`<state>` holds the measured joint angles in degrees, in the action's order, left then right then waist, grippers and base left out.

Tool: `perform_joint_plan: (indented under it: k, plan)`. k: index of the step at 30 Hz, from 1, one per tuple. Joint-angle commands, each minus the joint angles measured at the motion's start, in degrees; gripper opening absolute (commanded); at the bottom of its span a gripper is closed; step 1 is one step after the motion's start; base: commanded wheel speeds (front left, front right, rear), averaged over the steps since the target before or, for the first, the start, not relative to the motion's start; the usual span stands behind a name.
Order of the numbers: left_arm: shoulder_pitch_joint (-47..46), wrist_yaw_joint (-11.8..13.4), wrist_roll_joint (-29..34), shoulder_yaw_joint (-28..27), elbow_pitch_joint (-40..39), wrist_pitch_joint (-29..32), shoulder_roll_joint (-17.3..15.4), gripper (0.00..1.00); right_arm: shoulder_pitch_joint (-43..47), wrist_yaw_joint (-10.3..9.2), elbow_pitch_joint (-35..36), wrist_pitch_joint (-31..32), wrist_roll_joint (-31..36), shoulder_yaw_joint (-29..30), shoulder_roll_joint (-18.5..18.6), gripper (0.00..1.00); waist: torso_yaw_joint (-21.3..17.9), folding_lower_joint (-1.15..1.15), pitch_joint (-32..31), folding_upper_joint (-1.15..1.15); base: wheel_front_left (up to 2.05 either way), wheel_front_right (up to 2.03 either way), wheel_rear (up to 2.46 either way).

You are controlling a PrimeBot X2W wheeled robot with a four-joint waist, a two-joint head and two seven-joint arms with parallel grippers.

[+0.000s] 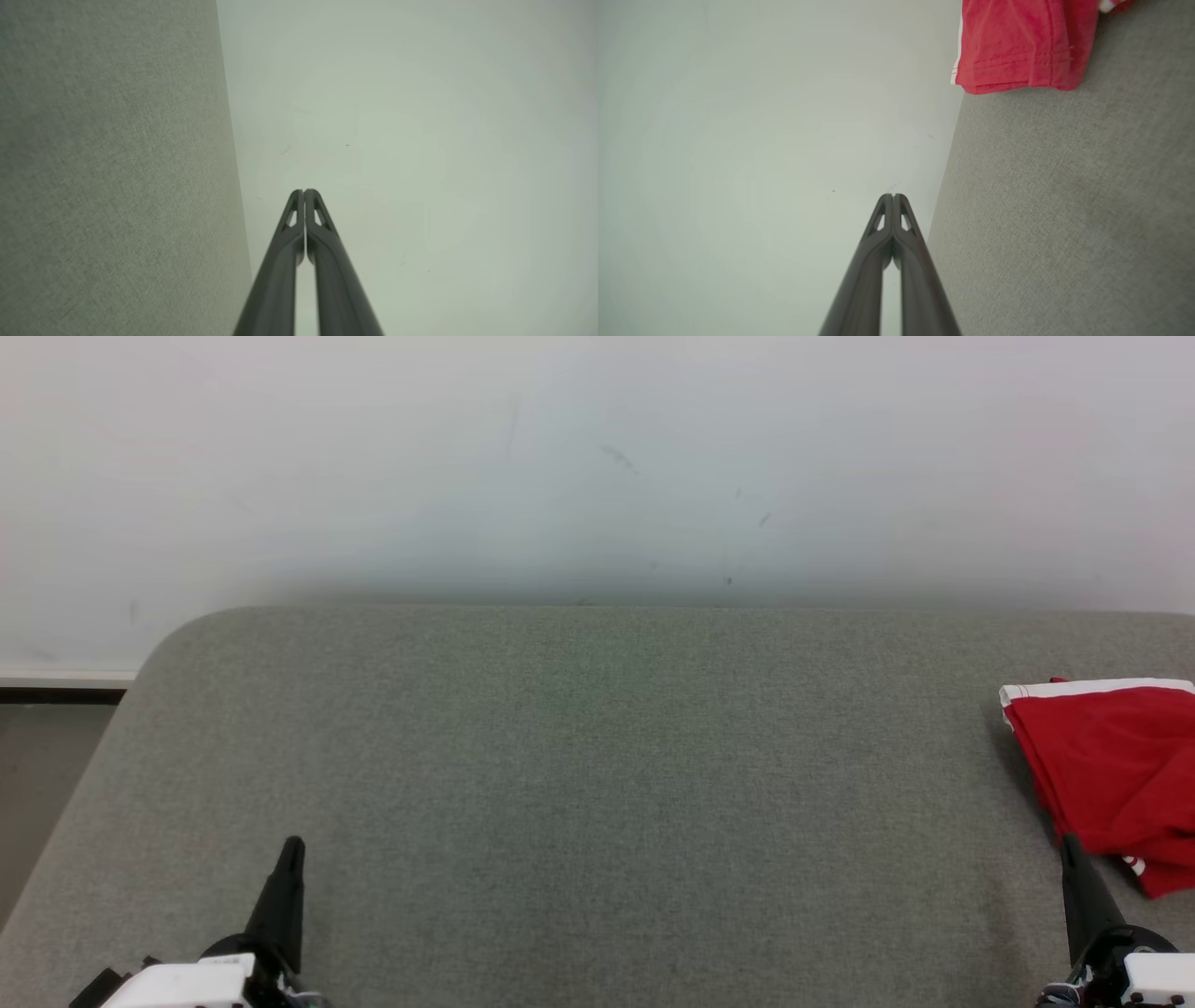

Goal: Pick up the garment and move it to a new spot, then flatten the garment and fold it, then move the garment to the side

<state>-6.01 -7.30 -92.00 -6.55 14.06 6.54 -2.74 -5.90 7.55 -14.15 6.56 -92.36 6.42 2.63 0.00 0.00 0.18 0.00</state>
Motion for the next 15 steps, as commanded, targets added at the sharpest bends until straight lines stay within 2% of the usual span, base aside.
perform_joint_plan:
  k: [1,15]
  plan:
    - [-0.6,-0.4,-0.7,-0.2,0.0,0.3,-0.3,0.0,-0.7,-0.12,0.2,0.1,-0.1,0.2,0.5,0.0,0.0,0.0,0.0,0.0,0.0,0.0,0.0]
    - [-0.6,-0.4,-0.7,-0.2,0.0,0.3,-0.3,0.0,-0.7,-0.12,0.2,0.1,-0.1,0.2,0.5,0.0,0.0,0.0,0.0,0.0,0.0,0.0,0.0]
